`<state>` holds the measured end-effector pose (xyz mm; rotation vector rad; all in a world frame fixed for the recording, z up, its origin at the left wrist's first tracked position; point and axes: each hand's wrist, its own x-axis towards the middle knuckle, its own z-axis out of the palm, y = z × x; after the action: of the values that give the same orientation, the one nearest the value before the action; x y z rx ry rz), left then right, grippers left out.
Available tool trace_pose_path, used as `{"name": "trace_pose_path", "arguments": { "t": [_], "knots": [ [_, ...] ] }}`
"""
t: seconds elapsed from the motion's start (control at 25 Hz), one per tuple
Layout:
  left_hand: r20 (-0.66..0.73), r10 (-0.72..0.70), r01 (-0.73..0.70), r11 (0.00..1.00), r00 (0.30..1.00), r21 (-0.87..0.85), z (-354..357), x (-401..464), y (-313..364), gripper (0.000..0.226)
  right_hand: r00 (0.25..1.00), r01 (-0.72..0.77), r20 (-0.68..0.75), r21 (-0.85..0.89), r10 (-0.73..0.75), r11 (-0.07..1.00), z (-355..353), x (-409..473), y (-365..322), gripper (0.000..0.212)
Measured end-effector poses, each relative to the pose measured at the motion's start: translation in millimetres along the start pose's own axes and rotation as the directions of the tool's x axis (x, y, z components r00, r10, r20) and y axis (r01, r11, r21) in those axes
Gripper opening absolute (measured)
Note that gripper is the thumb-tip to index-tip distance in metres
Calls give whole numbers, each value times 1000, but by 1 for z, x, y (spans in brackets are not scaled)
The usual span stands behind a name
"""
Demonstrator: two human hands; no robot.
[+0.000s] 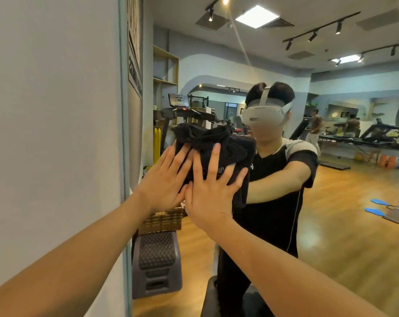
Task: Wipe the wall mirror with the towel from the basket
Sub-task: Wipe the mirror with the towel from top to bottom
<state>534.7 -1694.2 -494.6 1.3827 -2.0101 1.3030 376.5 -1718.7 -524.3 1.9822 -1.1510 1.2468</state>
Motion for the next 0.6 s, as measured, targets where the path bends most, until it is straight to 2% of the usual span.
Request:
{"name": "trace_pose_path", "arguments": {
  "t": [0.2,0.36,0.6],
  "knots": [
    [62,-31,29,999,998,35,2,-33,-59,77,1000,30,-6,48,-30,998,29,14,-62,85],
    [22,-57,55,997,998,47,5,-59,-93,75,998,70,8,54,-70,996,45,21,-102,92],
    [48,-96,89,988,994,123,15,-88,-115,74,991,120,51,78,-124,990,63,21,-135,89]
  ]
}}
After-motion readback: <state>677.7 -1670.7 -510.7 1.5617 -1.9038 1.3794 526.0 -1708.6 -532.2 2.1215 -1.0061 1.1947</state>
